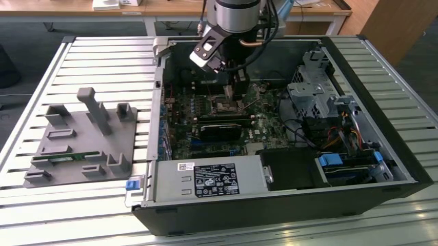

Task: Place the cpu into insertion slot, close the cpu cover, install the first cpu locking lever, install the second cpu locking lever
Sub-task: 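Place the cpu into insertion slot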

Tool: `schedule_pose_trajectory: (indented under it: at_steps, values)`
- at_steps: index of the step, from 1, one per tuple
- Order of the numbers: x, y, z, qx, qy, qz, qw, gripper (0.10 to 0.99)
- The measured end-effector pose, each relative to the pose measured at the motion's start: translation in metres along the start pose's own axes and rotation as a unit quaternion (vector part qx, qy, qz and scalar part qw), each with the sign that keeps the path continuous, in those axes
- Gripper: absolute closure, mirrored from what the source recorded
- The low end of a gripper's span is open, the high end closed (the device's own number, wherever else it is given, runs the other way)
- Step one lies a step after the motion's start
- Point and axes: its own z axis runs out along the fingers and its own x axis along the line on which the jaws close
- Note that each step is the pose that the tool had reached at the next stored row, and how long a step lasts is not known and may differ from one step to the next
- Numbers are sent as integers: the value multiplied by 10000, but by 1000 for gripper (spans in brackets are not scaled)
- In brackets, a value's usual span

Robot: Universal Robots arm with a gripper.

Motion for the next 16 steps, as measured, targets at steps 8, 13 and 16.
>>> schedule_pose_trajectory:
  at_steps: [8, 13, 16]
  values:
    - [-1, -4, 38, 0, 0, 0, 10000, 549]
    - [-1, -5, 60, 0, 0, 0, 10000, 549]
    - [-1, -7, 73, 0, 0, 0, 10000, 549]
